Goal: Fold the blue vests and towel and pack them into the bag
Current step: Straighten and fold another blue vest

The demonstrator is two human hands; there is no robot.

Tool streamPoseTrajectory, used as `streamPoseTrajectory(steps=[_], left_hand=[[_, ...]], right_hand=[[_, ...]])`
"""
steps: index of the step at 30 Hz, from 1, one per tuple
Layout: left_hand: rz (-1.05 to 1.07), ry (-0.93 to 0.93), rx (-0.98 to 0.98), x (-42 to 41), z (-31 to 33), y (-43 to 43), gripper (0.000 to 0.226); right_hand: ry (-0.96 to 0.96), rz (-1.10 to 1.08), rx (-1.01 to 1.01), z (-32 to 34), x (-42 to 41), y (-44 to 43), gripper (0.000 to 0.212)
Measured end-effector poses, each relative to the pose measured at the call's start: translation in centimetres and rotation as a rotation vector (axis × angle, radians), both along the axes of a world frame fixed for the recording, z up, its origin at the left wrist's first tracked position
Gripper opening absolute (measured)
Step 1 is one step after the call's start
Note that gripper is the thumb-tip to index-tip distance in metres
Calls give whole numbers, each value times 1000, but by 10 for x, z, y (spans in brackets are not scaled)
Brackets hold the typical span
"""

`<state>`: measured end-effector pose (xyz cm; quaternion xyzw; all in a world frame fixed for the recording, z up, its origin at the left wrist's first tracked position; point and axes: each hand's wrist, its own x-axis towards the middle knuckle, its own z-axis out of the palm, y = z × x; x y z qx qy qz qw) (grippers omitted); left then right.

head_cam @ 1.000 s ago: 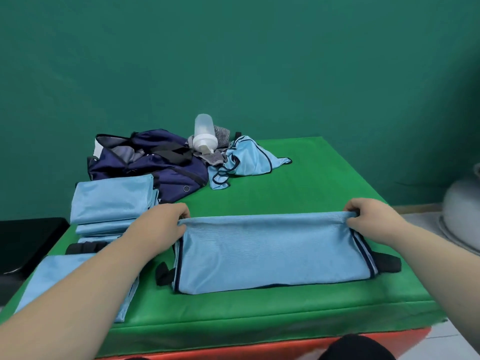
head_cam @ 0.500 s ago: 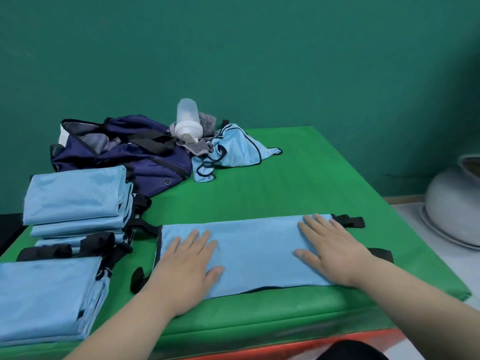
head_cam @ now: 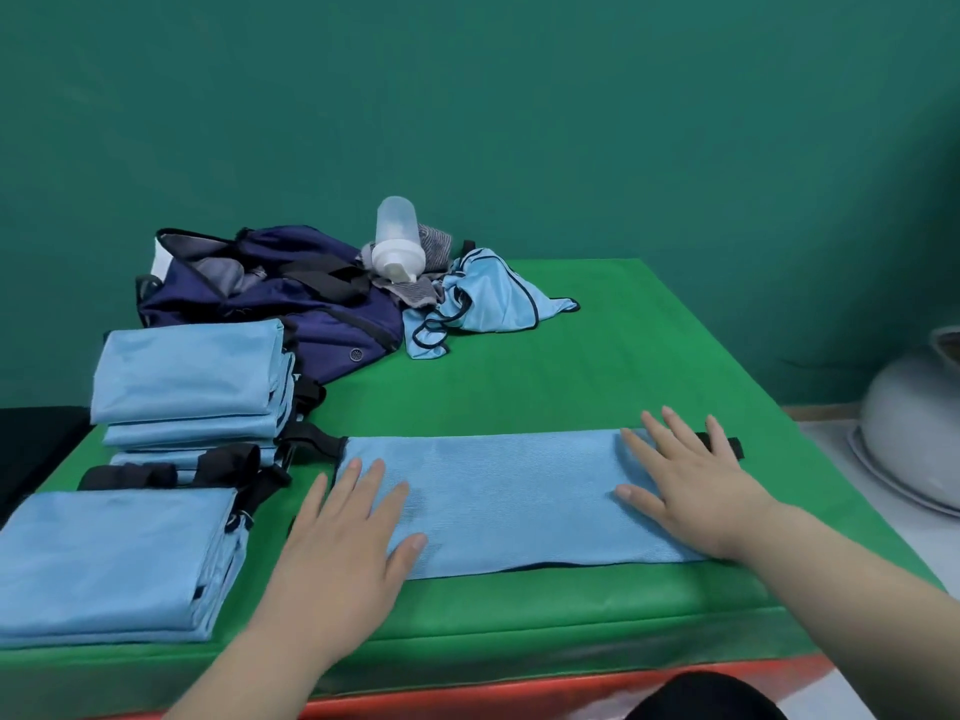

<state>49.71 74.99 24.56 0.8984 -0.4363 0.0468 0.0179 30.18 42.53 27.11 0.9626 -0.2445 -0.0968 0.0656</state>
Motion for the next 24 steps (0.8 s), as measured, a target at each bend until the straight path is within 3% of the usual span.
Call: streamPoseTrajectory(steps=[4, 7, 11, 17, 21, 24], left_hand=[[-8, -14, -214, -29, -1, 21, 50], [26, -27, -318, -42, -4, 35, 44], [146, -60, -330, -43, -11, 48, 45], [231, -72, -295, -39, -15, 50, 42], [244, -50, -313, -32, -16, 46, 36], [245, -41, -335, -25, -15, 39, 18]], right_hand=[[-76, 155, 141, 14, 42, 49, 92], [-154, 294, 335, 18, 85, 86, 60], [-156, 400, 490, 18, 138, 121, 46], [-33, 423, 525, 16, 194, 146, 50], [-57, 427, 478, 10, 213, 148, 42], [-70, 463, 399, 11, 219, 151, 31]])
